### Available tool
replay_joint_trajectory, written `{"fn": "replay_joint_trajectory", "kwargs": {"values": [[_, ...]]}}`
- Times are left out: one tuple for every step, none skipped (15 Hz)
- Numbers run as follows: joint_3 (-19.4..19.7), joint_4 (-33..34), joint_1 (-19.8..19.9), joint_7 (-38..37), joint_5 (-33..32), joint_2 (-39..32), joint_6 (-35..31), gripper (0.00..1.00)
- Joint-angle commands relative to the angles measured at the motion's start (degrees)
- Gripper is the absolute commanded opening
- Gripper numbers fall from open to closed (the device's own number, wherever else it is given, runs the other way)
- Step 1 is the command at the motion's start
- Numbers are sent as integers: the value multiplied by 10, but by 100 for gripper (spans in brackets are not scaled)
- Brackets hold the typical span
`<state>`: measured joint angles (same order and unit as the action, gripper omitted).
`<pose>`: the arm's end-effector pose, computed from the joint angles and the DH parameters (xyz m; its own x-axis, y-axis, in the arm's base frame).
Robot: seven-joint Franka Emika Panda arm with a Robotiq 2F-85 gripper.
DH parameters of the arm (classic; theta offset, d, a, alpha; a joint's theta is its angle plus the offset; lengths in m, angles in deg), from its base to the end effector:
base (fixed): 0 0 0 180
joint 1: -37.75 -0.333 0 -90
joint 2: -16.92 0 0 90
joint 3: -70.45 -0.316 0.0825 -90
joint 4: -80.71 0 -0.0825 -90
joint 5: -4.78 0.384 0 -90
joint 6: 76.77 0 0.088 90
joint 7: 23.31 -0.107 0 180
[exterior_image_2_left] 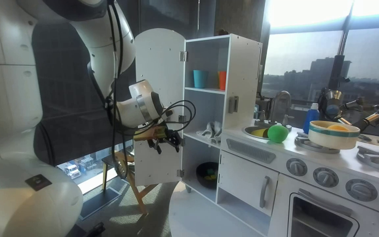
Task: Open the cabinets
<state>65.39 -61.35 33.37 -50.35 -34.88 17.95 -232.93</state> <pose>0.4782 0.1036 0.3180 0.8990 0.3222 0.2967 0.2324 -0.9250 0.3005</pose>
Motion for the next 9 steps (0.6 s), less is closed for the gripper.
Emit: {"fn": "replay_joint_trajectory", "kwargs": {"values": [[29,-48,28,-41,-4,67,-20,100],[40,-59,38,-52,-7,80,-26,100],[52,-73,51,-57,-18,95,-44,100],[62,-82,64,-65,-44,108,-57,100],[75,-94,78,-59,-63,120,-76,100],[88,-101,91,-52,-76,126,-98,100],[103,-109,105,-47,-86,130,-130,100],[118,-113,123,-46,-109,132,-166,100],[129,-112,142,-56,-130,130,-195,100]]}}
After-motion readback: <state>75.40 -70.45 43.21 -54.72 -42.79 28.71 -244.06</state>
